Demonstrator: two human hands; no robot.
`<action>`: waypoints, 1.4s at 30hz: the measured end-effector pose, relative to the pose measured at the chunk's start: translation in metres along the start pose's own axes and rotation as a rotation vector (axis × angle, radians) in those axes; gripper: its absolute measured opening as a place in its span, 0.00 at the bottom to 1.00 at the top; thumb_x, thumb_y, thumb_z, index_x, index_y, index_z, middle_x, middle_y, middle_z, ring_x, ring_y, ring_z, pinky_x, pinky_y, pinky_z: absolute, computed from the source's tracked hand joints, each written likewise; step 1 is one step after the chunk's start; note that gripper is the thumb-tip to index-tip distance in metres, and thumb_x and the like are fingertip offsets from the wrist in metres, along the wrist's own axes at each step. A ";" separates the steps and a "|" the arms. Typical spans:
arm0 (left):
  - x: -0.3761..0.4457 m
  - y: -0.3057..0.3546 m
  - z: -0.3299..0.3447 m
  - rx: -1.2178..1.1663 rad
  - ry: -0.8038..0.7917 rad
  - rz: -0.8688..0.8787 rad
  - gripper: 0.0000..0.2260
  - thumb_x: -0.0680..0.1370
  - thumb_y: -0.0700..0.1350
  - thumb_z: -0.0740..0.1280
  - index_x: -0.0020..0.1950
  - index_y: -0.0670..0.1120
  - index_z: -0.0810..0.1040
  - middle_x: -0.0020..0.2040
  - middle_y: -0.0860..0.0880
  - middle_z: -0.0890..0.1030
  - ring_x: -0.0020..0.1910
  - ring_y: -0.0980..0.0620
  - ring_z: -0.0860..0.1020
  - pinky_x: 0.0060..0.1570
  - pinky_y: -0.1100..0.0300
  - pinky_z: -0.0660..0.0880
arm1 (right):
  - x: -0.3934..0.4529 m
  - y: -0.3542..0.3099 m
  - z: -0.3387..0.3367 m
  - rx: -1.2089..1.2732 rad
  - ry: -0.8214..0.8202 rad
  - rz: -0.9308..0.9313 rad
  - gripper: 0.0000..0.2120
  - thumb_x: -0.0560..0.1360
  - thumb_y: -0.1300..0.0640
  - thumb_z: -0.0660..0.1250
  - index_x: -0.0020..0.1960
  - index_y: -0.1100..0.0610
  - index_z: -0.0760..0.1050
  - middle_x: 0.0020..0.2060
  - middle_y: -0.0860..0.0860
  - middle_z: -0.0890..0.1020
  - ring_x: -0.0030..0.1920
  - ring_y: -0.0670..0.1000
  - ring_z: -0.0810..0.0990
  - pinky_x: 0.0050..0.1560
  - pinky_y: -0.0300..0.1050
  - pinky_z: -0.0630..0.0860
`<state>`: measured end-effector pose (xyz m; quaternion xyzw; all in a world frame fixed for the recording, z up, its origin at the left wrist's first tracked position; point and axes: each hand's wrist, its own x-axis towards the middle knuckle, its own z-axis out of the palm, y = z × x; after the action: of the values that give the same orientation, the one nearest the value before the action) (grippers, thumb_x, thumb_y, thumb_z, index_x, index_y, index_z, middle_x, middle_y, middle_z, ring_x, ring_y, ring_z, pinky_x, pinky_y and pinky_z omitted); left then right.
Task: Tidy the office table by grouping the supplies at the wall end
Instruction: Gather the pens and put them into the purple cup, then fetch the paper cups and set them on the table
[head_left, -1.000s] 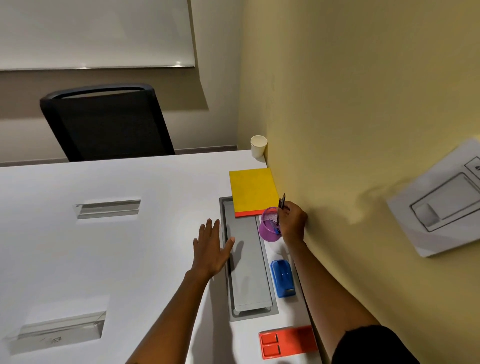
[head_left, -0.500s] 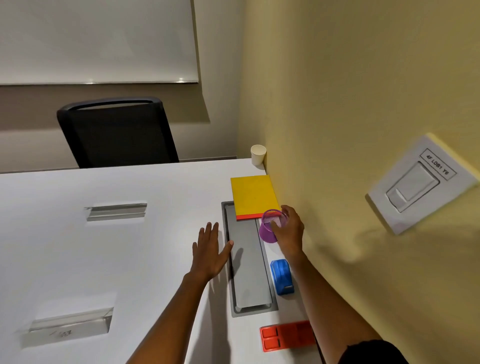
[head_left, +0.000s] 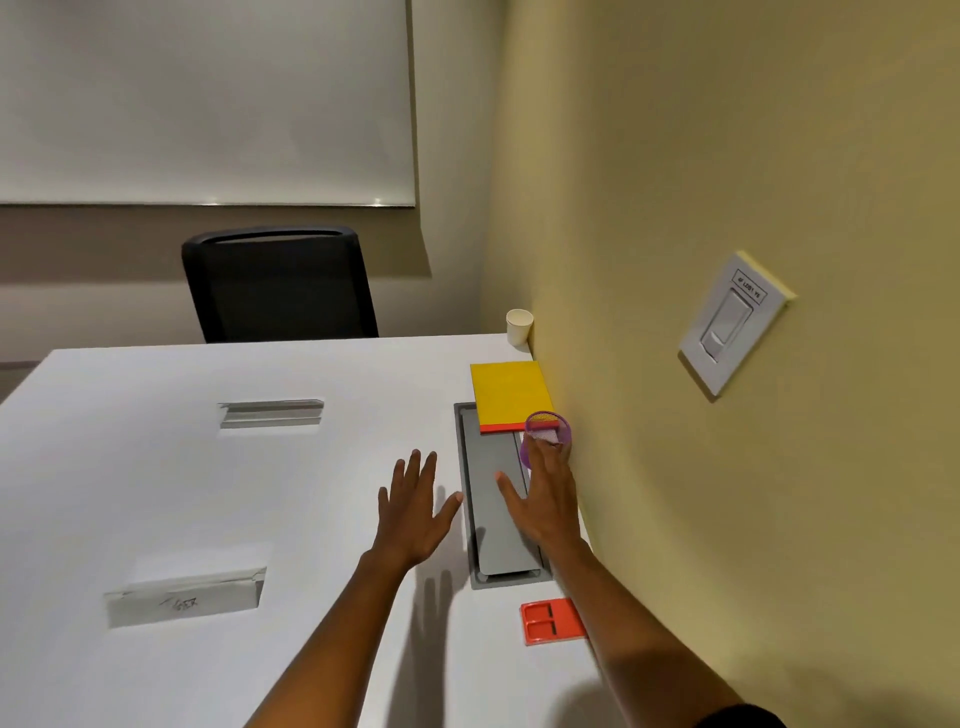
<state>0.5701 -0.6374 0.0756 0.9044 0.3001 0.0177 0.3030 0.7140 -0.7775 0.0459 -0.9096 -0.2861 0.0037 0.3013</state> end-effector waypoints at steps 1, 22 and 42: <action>-0.010 -0.001 -0.001 0.014 0.003 0.009 0.33 0.80 0.62 0.53 0.79 0.51 0.44 0.79 0.49 0.42 0.78 0.48 0.39 0.74 0.42 0.43 | -0.008 -0.003 -0.002 -0.052 -0.029 -0.014 0.38 0.73 0.30 0.53 0.77 0.49 0.53 0.76 0.52 0.60 0.76 0.55 0.57 0.73 0.58 0.62; -0.162 -0.054 -0.001 0.168 0.143 -0.220 0.50 0.60 0.76 0.24 0.78 0.54 0.40 0.78 0.49 0.36 0.77 0.46 0.36 0.73 0.40 0.41 | -0.121 -0.065 0.006 -0.257 -0.298 -0.197 0.40 0.70 0.24 0.42 0.77 0.42 0.43 0.79 0.50 0.46 0.78 0.57 0.45 0.75 0.63 0.47; -0.339 -0.137 -0.112 0.417 0.527 -0.890 0.37 0.73 0.70 0.35 0.78 0.54 0.41 0.79 0.47 0.38 0.77 0.44 0.37 0.73 0.38 0.43 | -0.189 -0.273 0.094 -0.099 -0.506 -0.999 0.40 0.72 0.25 0.46 0.77 0.42 0.45 0.79 0.49 0.45 0.78 0.57 0.45 0.75 0.63 0.45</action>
<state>0.1955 -0.6781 0.1412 0.6962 0.7157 0.0541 0.0105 0.3971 -0.6459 0.0877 -0.6476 -0.7452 0.0653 0.1453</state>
